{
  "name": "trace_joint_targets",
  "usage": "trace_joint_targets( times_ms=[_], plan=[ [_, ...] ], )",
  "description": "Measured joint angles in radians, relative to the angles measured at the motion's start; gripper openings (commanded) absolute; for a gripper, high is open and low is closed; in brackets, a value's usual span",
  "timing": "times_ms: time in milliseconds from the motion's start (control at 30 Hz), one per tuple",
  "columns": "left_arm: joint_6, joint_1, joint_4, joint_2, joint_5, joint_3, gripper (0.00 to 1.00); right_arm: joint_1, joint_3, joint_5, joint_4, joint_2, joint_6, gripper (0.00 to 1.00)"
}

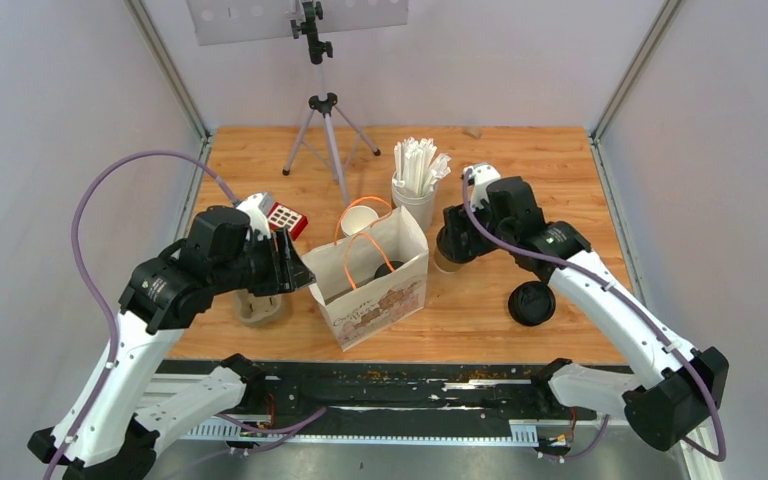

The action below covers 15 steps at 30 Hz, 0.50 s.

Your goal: Pack the takeout coffee

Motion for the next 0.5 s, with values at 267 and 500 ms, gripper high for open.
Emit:
trace_joint_targets(
  times_ms=[267, 500],
  plan=[
    [0.040, 0.000, -0.017, 0.047, -0.025, 0.000, 0.35, 0.181, 0.000, 0.042, -0.050, -0.001, 0.056, 0.66],
    [0.117, 0.000, 0.007, 0.058, -0.040, 0.000, 0.29, 0.252, 0.000, 0.085, -0.095, -0.054, 0.106, 0.66]
  ],
)
